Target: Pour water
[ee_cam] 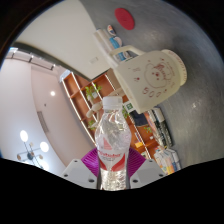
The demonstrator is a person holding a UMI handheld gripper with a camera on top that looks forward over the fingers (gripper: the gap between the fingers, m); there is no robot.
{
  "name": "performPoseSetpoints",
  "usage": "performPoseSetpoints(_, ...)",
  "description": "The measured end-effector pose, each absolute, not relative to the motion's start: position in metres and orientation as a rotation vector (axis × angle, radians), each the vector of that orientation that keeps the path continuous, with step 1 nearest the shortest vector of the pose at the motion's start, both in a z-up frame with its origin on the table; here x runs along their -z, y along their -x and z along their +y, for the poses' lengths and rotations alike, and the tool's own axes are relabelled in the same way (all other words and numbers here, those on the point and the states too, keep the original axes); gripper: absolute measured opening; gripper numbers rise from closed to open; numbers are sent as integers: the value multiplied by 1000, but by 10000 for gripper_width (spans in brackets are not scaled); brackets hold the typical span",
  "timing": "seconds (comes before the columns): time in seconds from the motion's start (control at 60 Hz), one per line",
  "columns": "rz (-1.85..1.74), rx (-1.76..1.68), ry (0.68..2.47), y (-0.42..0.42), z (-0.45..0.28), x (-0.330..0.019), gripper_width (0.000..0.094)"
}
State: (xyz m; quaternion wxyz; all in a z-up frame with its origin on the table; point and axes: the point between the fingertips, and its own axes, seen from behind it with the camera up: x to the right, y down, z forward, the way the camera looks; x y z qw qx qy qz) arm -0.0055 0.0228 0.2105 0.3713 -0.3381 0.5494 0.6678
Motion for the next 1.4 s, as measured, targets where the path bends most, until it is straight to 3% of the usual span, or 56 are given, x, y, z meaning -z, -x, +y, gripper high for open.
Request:
performPoseSetpoints(0.117,1135,-1463,1169,23,18,-230,356)
performPoseSetpoints(0.25,680,-948,1462,9,16,-260,357)
performPoseSetpoints(0.433,295,-176,1620,-83,21,-273,356)
performPoseSetpoints(0.617,242,228,1647,-187,23,-264,355)
performPoseSetpoints(0.683,261,293,1665,-220,23,-248,373)
performPoseSetpoints(0.717,274,309,1669,-244,31,-221,374)
performPoseSetpoints(0.75,289,319,1689,-249,24,-224,373)
performPoseSetpoints(0.833,317,334,1722,-281,32,-177,373)
performPoseSetpoints(1.083,325,340,1823,-302,31,-101,375)
performPoseSetpoints(1.4,387,240,1726,-303,26,-106,411)
